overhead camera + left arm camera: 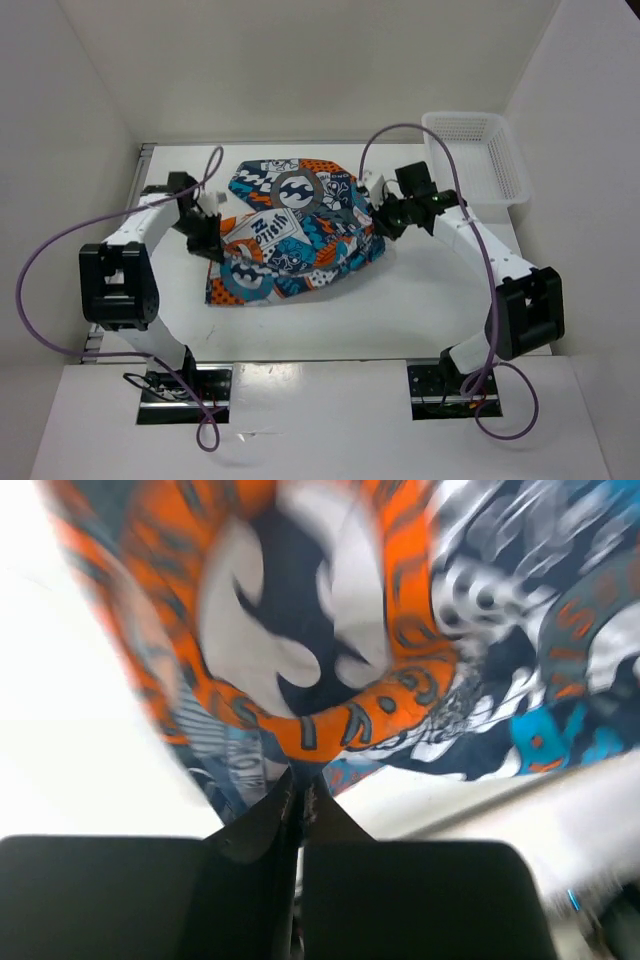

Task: Fold and stack the shorts
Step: Fold the shorts

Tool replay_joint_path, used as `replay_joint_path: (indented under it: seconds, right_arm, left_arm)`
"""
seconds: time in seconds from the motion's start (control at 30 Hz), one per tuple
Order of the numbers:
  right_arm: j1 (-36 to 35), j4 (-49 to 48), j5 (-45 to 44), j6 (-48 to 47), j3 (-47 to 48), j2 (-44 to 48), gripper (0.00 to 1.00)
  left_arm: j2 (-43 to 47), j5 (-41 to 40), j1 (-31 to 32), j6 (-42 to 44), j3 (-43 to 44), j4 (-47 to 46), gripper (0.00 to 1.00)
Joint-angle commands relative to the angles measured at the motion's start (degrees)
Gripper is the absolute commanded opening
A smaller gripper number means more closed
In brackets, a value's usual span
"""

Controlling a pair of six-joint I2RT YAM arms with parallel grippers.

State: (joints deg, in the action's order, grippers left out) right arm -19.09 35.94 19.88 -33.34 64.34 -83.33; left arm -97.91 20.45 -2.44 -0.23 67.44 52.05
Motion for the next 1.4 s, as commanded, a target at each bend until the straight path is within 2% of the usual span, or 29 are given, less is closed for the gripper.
replay_joint_path:
  seconds: [0.0, 0.17, 0.23, 0.33, 0.5, 0.63, 0.8, 0.9, 1.07, 1.17, 1.37]
  right_arm:
    - [-0.1, -7.5, -0.5, 6.6, 11.1, -1.9, 0.0]
    - [-0.1, -8.2, -0.5, 10.6, 28.9, -4.4, 0.0]
    - [-0.1, -7.0, -0.5, 10.6, 35.8, -4.9, 0.0]
    - [-0.1, -6.5, -1.1, 11.8, 43.3, -4.4, 0.0]
    - [-0.1, -5.3, 0.4, 13.0, 48.9, 0.1, 0.0]
    - [-0.1, -4.0, 1.5, 13.5, 49.6, 4.4, 0.0]
    - [0.5, -2.7, 8.1, 16.0, 52.6, 10.1, 0.0]
    - [2.3, -2.7, 15.0, 21.0, 55.2, 12.1, 0.0]
    - [5.6, -8.8, 24.2, 32.6, 54.6, 15.3, 0.0]
    - [7.0, -12.5, 25.3, 39.1, 54.1, 15.3, 0.0]
    - [7.0, -15.5, 19.2, 41.5, 46.7, 10.2, 0.0]
  left_arm:
    - [8.4, 0.1, -1.7, 0.2, 11.1, -3.8, 0.0]
    - [17.6, -6.6, -3.5, 0.2, 21.6, -11.2, 0.0]
    - [20.0, -8.9, -6.1, 0.2, 25.6, -12.1, 0.0]
    - [25.1, -10.9, -8.5, 0.2, 27.1, -14.9, 0.0]
    - [35.5, -13.7, -9.5, 0.2, 27.1, -18.8, 0.0]
    - [42.3, -19.1, -9.5, 0.2, 25.7, -21.3, 0.0]
    - [50.5, -20.9, -9.5, 0.2, 26.6, -24.2, 0.0]
    - [51.1, -20.9, -9.5, 0.2, 30.5, -25.5, 0.0]
    - [48.6, -19.2, -9.5, 0.2, 34.3, -30.5, 0.0]
    - [41.2, -16.0, -9.5, 0.2, 41.1, -30.0, 0.0]
    - [25.2, -8.6, -9.5, 0.2, 46.4, -26.7, 0.0]
